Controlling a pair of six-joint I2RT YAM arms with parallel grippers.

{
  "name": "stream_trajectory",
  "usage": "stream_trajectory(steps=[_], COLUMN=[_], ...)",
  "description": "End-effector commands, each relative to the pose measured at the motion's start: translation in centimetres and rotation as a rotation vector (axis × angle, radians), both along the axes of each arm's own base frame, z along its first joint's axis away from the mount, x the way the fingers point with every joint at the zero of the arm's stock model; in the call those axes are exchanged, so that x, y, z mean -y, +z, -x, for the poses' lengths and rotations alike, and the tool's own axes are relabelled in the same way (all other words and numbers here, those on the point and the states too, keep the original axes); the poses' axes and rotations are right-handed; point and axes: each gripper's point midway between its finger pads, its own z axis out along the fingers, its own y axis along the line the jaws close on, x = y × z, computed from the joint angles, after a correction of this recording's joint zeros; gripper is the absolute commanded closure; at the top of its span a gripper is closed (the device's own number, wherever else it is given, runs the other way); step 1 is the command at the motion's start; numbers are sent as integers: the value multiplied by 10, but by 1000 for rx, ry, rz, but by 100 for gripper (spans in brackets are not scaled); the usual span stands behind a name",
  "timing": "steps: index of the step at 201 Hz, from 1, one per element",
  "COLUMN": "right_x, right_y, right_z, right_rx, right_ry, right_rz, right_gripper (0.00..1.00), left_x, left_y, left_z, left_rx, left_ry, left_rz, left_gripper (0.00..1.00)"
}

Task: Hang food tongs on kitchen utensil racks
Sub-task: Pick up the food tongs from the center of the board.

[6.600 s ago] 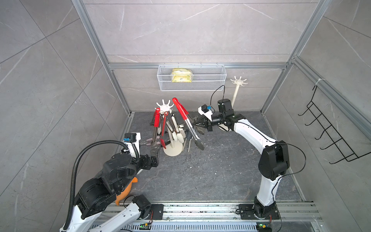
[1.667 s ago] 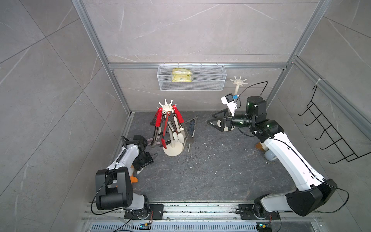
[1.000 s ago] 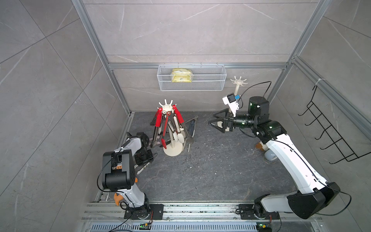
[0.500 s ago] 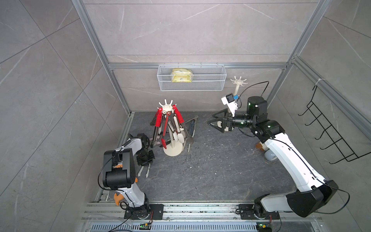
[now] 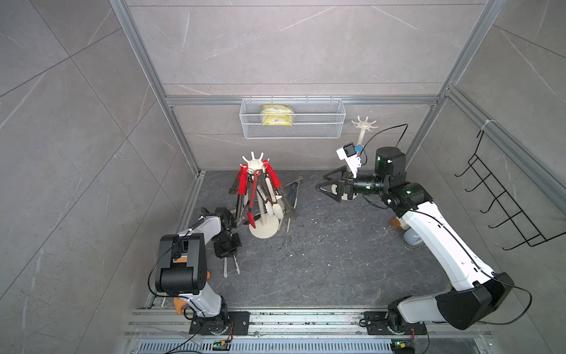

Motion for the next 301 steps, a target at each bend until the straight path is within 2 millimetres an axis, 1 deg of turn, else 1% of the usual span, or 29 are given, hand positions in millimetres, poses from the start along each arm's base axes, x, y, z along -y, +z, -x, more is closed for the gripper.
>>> stream_trajectory(steps=[1, 33, 50, 60, 82, 108, 158, 182, 198, 244, 272, 301], right_x=[4, 10, 12, 12, 12, 12, 11, 11, 11, 12, 12, 12], right_y=[-6, -16, -22, -24, -28, -29, -28, -28, -27, -24, -24, -23], right_z=[-7, -13, -13, -13, -12, -12, -12, -12, -11, -9, -9, -8], right_rx=[-18, -47, -63, -72, -88, -95, -95, -95, -91, -82, -80, -74], right_ry=[-54, -113, -125, -125, -123, -125, -119, -120, -115, -111, -112, -107], right_rz=[42, 82, 93, 96, 99, 103, 96, 96, 96, 91, 94, 93], right_gripper=[0, 0, 0, 0, 0, 0, 0, 0, 0, 0, 0, 0], left_x=[24, 51, 59, 60, 55, 46, 28, 18, 9, -11, -13, -14], left_y=[5, 9, 7, 7, 4, 5, 10, 22, 31, 58, 78, 104], left_z=[14, 30, 38, 42, 54, 66, 75, 70, 65, 44, 31, 26], left_rx=[-5, 33, 41, 46, 44, 40, 74, 117, 143, 228, 275, 344], left_ry=[6, -14, -7, 6, 37, 64, 137, 165, 181, 250, 238, 239], left_rz=[29, 1, -2, -5, -17, -44, -103, -131, -163, -168, -160, -155], left_gripper=[91, 91, 91, 91, 91, 91, 90, 90, 90, 91, 92, 92])
